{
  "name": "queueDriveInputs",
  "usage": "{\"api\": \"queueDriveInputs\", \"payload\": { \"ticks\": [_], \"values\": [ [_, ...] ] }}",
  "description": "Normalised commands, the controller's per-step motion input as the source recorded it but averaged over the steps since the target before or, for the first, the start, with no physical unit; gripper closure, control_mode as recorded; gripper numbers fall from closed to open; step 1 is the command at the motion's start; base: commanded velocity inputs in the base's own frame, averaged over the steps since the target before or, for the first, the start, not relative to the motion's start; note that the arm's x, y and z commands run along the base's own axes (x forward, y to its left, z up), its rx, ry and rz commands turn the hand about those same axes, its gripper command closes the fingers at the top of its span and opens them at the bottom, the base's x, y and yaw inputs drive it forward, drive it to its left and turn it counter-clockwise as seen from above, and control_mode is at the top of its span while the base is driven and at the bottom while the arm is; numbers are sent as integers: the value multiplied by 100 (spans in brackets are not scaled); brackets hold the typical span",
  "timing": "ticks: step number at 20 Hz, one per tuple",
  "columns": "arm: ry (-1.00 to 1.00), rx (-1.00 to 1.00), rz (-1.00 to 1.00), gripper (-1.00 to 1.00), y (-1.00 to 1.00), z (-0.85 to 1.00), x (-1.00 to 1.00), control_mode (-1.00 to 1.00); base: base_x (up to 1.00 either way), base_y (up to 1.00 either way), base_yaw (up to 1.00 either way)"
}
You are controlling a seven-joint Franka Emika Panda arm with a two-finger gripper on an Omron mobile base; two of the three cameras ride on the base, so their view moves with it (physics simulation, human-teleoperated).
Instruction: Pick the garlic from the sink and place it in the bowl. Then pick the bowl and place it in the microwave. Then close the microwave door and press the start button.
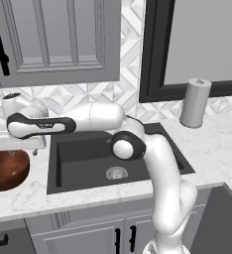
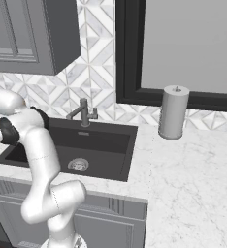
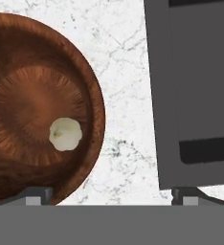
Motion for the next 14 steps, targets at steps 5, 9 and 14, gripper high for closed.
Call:
{"api": "queueDriveInputs", "payload": {
  "ticks": [5, 9, 14],
  "values": [
    [0, 4, 2, -100, 0, -16, 41, -100, 0, 0, 0],
    [4, 0, 0, -100, 12, -1, 41, -100, 0, 0, 0],
    [9, -1, 0, -100, 37, -1, 39, -100, 0, 0, 0]
  ]
}}
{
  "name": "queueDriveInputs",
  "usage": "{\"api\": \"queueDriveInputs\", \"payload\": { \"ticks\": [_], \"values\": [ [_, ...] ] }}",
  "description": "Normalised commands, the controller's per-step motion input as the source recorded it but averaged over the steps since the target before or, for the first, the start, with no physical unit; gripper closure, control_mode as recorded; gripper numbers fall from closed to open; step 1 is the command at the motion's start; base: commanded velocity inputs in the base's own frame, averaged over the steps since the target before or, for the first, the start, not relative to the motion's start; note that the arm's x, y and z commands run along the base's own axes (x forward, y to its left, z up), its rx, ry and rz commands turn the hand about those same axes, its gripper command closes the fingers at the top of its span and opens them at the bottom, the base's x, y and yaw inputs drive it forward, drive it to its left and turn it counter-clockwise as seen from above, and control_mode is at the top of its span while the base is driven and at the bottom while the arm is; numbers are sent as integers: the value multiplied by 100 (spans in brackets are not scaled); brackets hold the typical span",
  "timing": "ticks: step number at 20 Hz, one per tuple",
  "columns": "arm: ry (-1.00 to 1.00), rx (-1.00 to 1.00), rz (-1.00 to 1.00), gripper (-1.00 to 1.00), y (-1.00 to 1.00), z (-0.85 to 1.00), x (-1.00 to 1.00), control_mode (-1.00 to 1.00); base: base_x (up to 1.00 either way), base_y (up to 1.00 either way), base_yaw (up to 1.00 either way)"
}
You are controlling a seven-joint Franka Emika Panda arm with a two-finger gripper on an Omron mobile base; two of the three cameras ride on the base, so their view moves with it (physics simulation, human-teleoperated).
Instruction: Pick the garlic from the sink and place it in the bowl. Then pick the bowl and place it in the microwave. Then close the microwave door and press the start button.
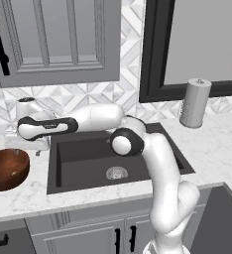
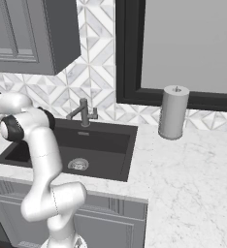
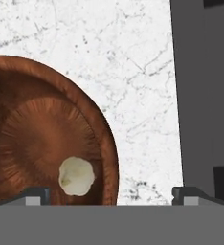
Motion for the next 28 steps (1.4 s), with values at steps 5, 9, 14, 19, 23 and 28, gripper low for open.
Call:
{"api": "queueDriveInputs", "payload": {
  "ticks": [5, 9, 14, 19, 23, 28],
  "values": [
    [3, 0, 0, -100, 12, -17, 15, -100, 0, 0, 0],
    [2, 0, 0, -100, 2, -19, 1, -100, 0, 0, 0],
    [1, 0, 0, -100, 0, -31, 0, -100, 0, 0, 0],
    [2, 0, 0, -100, 0, -36, 0, -100, 0, 0, 0],
    [2, 0, 0, -100, 0, -35, 0, -100, 0, 0, 0],
    [0, 0, 0, 100, 0, -23, 0, -100, 0, 0, 0]
  ]
}}
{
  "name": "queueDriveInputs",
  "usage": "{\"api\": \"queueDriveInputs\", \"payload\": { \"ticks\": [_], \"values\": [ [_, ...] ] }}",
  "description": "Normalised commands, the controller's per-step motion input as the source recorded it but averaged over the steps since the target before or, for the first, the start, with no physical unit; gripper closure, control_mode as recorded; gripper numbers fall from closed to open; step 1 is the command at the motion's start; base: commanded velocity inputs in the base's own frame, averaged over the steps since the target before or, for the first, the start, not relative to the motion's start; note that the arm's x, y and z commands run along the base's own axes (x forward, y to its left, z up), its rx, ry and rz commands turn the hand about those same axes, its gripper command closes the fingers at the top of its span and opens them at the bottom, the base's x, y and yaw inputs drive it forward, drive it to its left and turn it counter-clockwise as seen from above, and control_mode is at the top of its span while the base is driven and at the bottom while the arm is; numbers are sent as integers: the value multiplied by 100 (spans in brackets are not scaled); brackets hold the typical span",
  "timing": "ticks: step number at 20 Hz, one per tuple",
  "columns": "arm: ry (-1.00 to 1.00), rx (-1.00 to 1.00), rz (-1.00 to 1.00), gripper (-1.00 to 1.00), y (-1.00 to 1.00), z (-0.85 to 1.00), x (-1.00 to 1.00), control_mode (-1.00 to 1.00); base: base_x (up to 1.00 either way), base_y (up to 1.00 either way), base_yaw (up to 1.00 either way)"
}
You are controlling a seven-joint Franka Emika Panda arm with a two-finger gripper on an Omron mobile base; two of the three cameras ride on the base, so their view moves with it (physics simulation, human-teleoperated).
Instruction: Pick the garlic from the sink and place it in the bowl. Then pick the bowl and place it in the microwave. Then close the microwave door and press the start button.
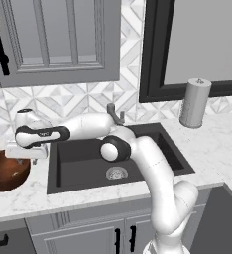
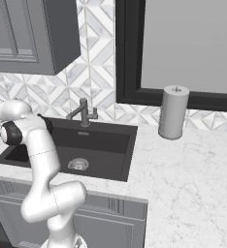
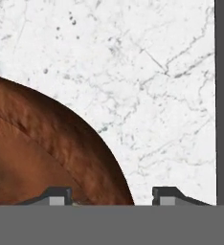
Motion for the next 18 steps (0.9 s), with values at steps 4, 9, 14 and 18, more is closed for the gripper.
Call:
{"api": "queueDriveInputs", "payload": {
  "ticks": [4, 9, 14, 18],
  "values": [
    [0, 0, 0, 100, 0, -7, -6, -100, 0, 0, 0],
    [0, 1, 0, 100, -12, 0, -31, -100, 0, 0, 0],
    [-4, 6, -6, 100, -62, 23, -64, -100, 0, 0, 0],
    [-9, 7, -8, 100, -72, 29, -66, -100, 0, 0, 0]
  ]
}}
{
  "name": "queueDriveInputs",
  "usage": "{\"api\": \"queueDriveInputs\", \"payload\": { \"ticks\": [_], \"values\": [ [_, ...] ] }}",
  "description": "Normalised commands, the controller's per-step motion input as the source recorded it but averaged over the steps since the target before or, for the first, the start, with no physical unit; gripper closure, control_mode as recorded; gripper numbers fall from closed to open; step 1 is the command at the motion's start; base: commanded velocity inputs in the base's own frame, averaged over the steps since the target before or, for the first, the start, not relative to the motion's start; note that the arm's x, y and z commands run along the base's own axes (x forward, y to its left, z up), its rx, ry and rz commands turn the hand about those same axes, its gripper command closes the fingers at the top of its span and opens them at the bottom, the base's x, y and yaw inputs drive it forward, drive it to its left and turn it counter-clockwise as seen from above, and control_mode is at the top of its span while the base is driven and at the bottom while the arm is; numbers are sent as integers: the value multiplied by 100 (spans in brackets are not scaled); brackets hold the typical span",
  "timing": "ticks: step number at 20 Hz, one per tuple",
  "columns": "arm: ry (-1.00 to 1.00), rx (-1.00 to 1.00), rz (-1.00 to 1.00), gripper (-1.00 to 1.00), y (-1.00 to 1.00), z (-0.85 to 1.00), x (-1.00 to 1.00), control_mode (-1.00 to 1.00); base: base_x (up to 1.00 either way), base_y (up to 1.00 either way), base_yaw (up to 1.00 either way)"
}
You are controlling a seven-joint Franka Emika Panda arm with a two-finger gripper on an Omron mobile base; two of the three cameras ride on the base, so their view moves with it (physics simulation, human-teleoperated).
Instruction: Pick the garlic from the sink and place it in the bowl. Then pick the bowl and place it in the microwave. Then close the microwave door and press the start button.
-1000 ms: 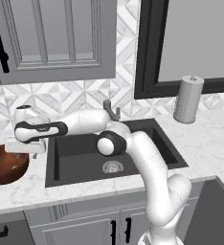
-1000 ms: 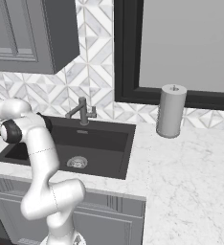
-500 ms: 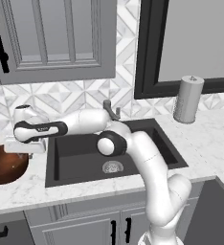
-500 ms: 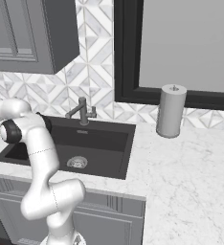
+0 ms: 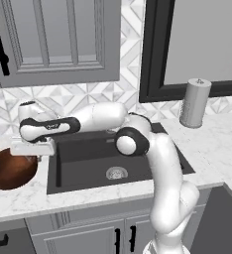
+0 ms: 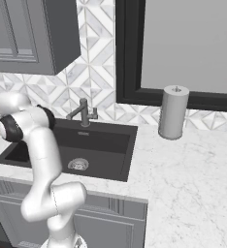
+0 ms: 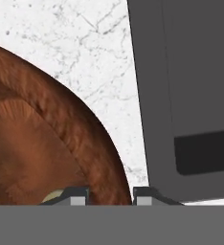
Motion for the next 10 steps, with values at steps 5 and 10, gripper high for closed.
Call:
{"api": "queueDriveInputs", "payload": {
  "ticks": [5, 10],
  "values": [
    [-9, 8, -14, 100, -78, 31, -58, -100, 0, 0, 0],
    [-7, 6, -21, 100, -78, 38, -53, -100, 0, 0, 0]
  ]
}}
